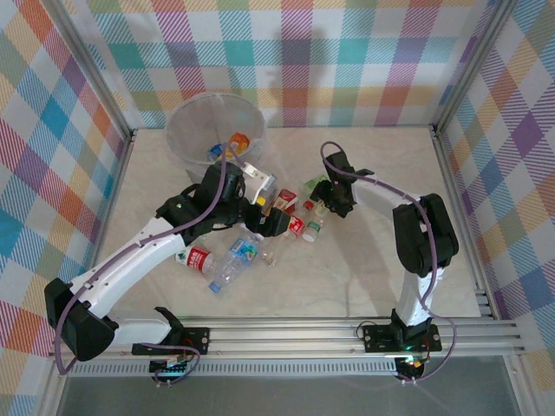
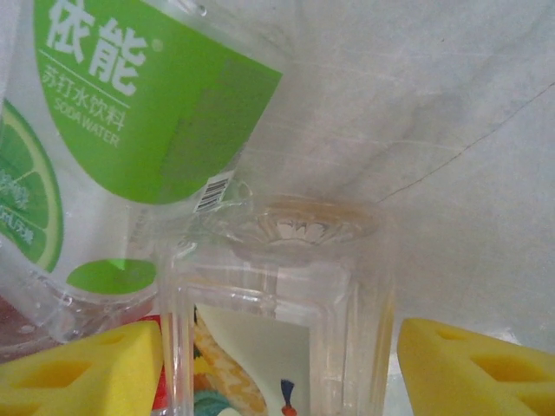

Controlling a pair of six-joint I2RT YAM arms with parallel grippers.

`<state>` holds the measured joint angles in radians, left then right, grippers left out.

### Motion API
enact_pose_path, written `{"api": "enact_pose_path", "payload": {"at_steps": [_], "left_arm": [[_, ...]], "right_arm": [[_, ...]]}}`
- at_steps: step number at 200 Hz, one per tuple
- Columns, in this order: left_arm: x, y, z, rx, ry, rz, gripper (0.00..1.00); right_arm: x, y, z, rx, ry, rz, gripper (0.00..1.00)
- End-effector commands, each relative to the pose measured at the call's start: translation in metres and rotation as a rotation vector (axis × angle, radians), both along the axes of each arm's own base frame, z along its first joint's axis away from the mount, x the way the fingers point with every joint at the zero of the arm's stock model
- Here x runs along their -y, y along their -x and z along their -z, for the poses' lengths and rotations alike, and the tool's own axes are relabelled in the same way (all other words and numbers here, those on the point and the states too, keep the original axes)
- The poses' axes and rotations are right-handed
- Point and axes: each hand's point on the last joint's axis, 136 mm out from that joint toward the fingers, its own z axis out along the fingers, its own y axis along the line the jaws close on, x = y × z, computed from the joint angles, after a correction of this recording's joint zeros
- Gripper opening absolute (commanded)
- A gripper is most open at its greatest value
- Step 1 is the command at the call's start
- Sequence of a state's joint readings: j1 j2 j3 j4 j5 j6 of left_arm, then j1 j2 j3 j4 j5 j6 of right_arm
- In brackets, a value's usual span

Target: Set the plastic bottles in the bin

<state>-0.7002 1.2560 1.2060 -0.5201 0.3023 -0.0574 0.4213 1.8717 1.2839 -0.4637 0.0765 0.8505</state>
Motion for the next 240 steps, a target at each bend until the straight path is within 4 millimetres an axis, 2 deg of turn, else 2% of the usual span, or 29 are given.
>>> {"api": "enact_pose_path", "payload": {"at_steps": [1,105,130,158,207,240], "left_arm": [[0.006,0.004,0.001,0.014,-0.008,0.027,1.00],[0.010,0.007,0.003,0.012,-0.020,0.041,1.00],[0.011,0.008,0.003,0.010,-0.018,0.048,1.00],[0.012,0.009,0.004,0.002,-0.016,0.054,1.00],[0.017,0.009,0.010,-0.032,-0.009,0.059,1.00],[0.023,0.010,0.013,-0.068,0.018,0.068,1.00]], "right_arm": [[0.003,-0.006,-0.002,0.004,0.029,0.021,0.72],[0.005,-0.011,0.009,-0.023,0.076,0.002,0.68],[0.009,-0.008,0.007,-0.019,0.084,-0.006,0.62],[0.010,-0.006,-0.010,0.028,0.071,-0.024,0.56],[0.013,0.007,-0.040,0.101,0.036,-0.065,0.55],[0.006,0.020,-0.071,0.163,-0.041,-0.102,0.55]]}}
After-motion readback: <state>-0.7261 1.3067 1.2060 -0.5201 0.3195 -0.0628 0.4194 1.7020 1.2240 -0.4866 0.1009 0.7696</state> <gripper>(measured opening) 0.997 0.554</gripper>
